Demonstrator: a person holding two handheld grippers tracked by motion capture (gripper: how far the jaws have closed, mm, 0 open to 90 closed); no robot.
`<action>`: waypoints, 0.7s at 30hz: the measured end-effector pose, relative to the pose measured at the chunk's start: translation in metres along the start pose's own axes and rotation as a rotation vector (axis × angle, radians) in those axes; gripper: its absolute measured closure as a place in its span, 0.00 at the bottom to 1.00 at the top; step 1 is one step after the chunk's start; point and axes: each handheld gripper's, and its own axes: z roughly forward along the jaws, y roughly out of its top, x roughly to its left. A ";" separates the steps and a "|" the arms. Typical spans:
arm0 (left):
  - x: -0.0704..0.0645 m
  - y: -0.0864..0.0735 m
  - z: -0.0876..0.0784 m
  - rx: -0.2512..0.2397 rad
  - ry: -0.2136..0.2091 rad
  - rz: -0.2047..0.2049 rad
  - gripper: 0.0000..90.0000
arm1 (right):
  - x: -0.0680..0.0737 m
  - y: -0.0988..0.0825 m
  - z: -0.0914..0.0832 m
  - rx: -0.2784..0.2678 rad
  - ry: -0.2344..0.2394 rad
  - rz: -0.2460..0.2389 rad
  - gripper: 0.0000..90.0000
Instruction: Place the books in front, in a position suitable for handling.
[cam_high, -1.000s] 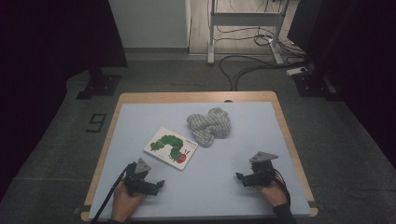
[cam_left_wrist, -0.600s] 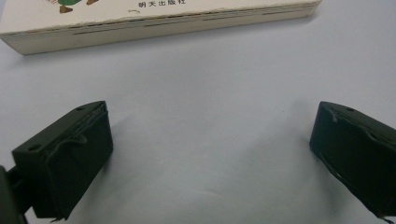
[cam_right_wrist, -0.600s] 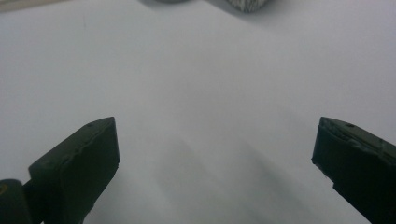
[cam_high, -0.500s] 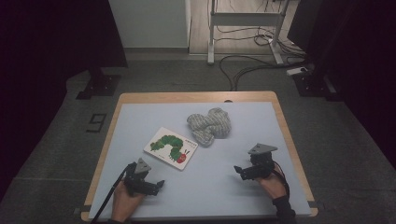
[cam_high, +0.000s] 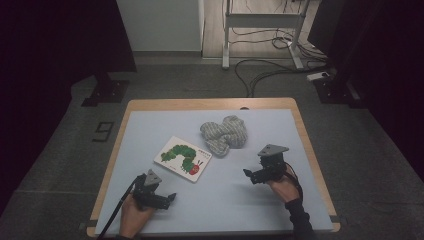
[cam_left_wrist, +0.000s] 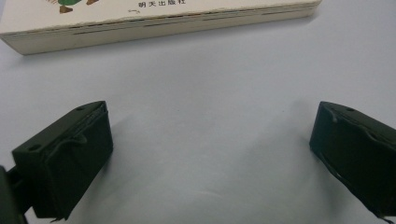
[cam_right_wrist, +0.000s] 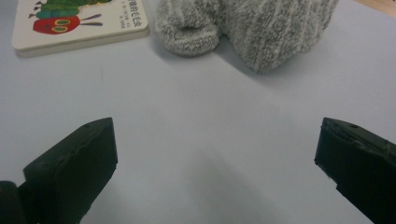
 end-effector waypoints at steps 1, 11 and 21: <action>0.000 0.000 0.000 0.000 0.000 0.000 0.00 | -0.002 0.004 0.002 0.000 -0.003 0.000 0.00; 0.000 0.000 0.000 0.000 0.000 0.000 0.00 | -0.008 0.019 0.012 -0.017 0.011 0.024 0.00; 0.000 0.000 0.000 0.000 0.000 0.000 0.00 | -0.011 0.036 0.028 -0.019 0.027 0.032 0.00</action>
